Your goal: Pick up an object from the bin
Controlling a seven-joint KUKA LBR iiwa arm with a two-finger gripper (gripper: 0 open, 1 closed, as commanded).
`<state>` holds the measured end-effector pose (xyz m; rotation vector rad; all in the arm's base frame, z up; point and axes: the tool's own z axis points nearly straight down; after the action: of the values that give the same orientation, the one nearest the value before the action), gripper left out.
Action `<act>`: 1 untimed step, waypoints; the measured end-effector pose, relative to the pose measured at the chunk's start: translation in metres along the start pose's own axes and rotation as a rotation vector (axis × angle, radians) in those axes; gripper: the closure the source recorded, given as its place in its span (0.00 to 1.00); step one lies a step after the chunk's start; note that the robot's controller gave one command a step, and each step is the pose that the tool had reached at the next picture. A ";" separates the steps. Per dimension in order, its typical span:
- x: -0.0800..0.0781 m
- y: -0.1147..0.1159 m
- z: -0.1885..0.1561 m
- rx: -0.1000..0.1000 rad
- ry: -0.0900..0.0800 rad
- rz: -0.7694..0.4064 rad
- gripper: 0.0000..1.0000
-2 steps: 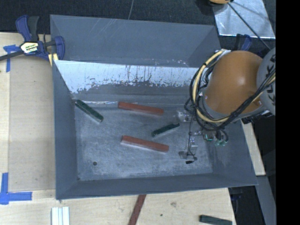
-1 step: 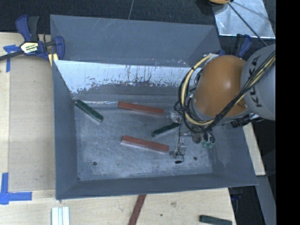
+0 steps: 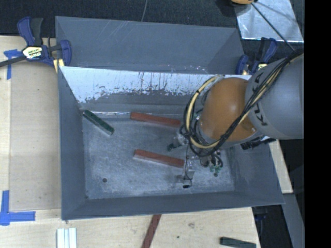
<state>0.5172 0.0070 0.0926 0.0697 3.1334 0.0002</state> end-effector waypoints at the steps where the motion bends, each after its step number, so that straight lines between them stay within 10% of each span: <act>1: -0.059 0.035 0.021 -0.001 0.003 -0.166 1.00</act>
Offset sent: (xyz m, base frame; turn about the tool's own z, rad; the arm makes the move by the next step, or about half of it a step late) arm 0.0000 0.0000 0.0000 0.0000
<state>0.5777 0.0393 0.0716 -0.1905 3.1310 0.0017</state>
